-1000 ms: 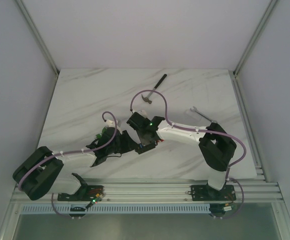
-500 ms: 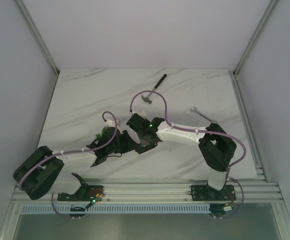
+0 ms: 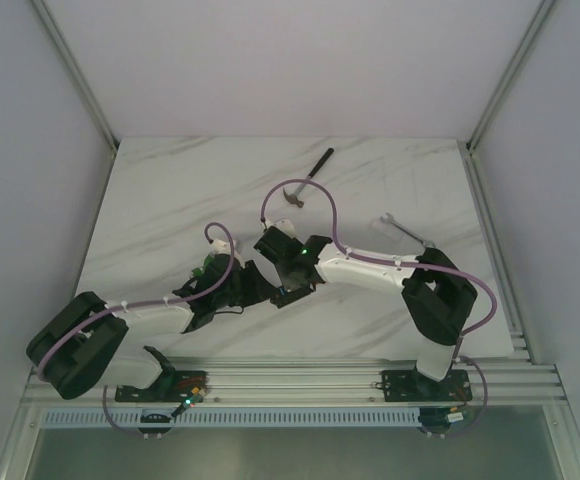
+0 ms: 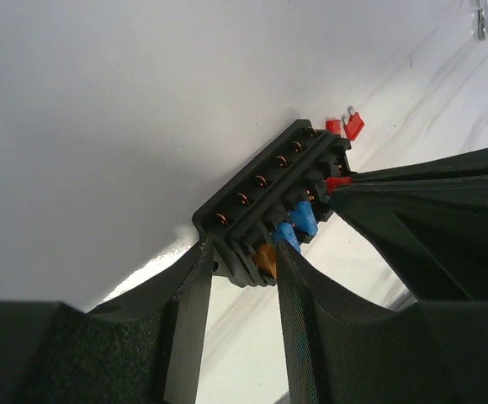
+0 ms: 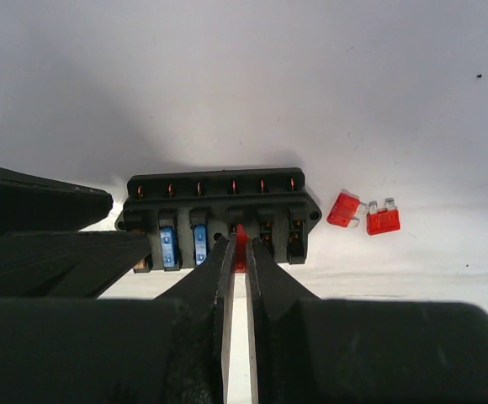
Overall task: Snap on the fuse box
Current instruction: Install the fuse at the fuse box base.
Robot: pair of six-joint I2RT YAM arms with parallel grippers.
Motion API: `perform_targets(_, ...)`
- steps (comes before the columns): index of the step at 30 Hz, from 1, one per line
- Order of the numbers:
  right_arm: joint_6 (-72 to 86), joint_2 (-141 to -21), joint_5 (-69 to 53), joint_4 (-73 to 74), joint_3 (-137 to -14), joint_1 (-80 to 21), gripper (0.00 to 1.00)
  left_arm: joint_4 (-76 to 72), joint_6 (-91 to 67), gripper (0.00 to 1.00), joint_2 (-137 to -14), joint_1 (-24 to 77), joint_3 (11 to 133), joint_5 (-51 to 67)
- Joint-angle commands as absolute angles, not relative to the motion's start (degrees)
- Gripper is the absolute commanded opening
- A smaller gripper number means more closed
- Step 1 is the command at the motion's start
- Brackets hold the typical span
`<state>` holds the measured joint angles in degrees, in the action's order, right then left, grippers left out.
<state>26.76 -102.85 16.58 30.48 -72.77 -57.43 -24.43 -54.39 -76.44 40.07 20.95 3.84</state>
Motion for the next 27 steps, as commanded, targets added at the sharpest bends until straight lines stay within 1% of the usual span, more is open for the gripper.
perform_targets(1,26.54,-102.35,18.20,29.60,-71.36,-57.71,0.00,-23.03,-54.32,0.45,-77.34,39.86,21.42,3.95)
perform_targets(27,24.15,-103.93,15.12,26.75,-68.99,-57.74,0.00,-22.55,-54.40,0.45,-77.52,39.75,21.67,3.80)
